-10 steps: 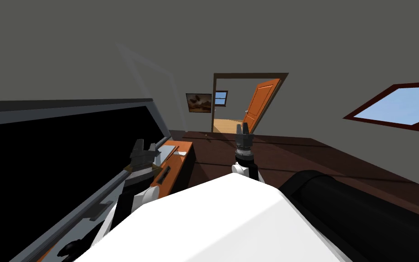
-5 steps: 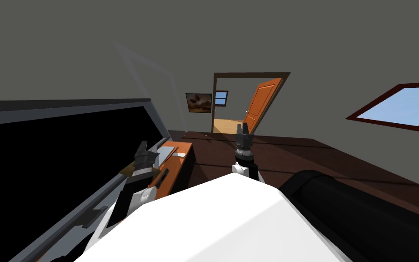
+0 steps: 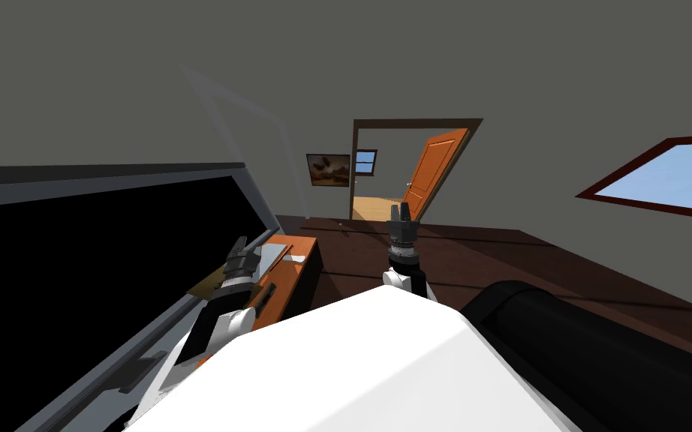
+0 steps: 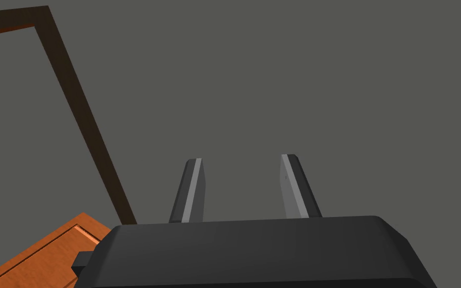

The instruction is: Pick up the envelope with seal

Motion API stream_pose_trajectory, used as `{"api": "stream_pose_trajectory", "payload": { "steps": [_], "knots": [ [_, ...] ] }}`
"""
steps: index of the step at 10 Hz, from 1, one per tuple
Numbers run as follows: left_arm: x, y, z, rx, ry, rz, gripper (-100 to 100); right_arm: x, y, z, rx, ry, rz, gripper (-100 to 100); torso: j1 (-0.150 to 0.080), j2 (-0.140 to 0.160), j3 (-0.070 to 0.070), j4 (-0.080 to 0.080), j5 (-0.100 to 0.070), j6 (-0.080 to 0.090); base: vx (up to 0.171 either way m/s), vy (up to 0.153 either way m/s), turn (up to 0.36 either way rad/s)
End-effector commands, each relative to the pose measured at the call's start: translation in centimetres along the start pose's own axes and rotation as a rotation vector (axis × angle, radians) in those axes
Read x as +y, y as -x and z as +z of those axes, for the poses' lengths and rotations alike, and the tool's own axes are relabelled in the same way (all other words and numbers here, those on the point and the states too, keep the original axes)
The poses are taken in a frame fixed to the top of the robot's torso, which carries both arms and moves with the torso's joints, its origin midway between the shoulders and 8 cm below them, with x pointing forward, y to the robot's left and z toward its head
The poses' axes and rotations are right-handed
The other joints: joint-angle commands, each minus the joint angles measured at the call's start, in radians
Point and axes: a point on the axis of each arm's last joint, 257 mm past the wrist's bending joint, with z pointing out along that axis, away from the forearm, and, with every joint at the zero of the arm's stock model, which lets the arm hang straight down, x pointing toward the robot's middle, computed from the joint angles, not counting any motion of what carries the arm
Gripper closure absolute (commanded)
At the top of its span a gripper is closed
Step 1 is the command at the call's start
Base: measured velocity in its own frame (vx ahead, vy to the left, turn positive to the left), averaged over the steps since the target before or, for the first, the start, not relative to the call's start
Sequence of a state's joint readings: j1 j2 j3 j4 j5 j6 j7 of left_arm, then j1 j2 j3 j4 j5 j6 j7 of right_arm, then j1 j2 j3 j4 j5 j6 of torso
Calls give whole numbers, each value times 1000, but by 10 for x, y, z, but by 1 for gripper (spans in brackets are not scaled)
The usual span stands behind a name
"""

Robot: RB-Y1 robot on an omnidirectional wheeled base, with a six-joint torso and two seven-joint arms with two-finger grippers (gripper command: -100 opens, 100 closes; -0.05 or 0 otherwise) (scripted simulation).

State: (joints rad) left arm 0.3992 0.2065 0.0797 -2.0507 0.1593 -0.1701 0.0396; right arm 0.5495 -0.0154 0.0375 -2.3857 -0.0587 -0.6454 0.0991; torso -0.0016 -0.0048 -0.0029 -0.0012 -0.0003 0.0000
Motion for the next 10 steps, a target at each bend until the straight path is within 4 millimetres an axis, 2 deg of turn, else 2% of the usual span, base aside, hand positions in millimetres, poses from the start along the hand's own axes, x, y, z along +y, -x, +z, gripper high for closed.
{"api": "stream_pose_trajectory", "payload": {
  "steps": [1,2,3,5,6,7,8,10],
  "knots": [
    [22,10,1,-14,67,-31,-100,0,0,0,0,0,0,0,0,0,0,0,0,0,80,-36,6],
    [30,10,0,-15,99,-31,-100,0,0,0,0,0,0,0,0,-1,0,0,0,0,66,-27,4],
    [46,19,0,-30,142,-60,-100,0,0,0,0,0,0,0,0,0,0,0,0,0,69,-30,6],
    [54,19,-1,-31,176,-60,-100,0,0,0,0,0,0,0,0,1,0,0,0,0,45,-17,2],
    [72,27,-2,-49,228,-92,-100,0,0,0,0,0,0,0,1,2,1,0,0,0,57,-17,1],
    [78,27,-3,-50,252,-92,-100,0,0,0,0,0,0,0,1,1,1,0,0,0,55,-20,6],
    [92,36,-4,-69,290,-126,-100,0,0,0,0,0,0,0,0,1,1,0,0,0,74,-42,4],
    [102,35,-8,-71,332,-127,-100,0,0,0,0,0,0,0,-1,0,0,0,0,0,61,-29,4]
  ]
}}
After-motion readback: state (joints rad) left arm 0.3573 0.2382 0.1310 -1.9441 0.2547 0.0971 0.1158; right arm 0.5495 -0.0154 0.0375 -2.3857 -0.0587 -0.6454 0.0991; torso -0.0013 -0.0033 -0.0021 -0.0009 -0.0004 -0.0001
